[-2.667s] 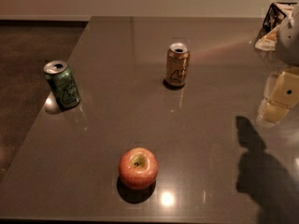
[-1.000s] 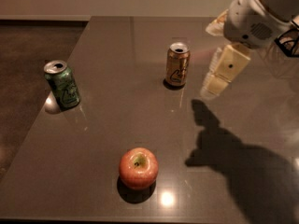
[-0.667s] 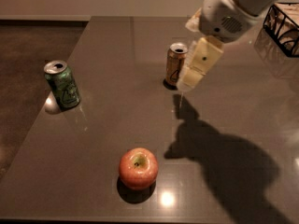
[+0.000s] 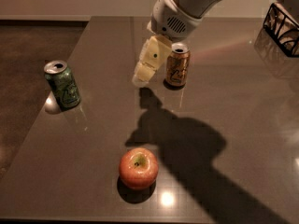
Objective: Move green can near orange can
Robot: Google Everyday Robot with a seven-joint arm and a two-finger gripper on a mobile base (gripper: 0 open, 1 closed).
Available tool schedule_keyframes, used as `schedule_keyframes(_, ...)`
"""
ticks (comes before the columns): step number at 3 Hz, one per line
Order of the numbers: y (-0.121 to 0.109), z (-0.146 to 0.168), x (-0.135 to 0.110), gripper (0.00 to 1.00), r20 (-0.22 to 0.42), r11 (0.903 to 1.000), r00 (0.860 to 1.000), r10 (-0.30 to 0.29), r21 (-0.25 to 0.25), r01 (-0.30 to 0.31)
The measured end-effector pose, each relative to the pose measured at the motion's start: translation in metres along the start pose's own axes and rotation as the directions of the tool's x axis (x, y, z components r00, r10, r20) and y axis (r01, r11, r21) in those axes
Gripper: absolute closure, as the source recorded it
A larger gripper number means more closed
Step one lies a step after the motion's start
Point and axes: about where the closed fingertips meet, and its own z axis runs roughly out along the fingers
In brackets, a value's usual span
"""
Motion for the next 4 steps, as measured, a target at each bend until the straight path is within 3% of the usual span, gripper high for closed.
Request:
schedule_keyframes(2,0.009,0.060,-0.060,0.00,0.052,0.9988,0.999,-0.008,-0.049,0.011)
schedule_keyframes(4,0.015,0.107,-0.095,0.00,0.069,0.9971,0.998,-0.013,-0.074,0.018)
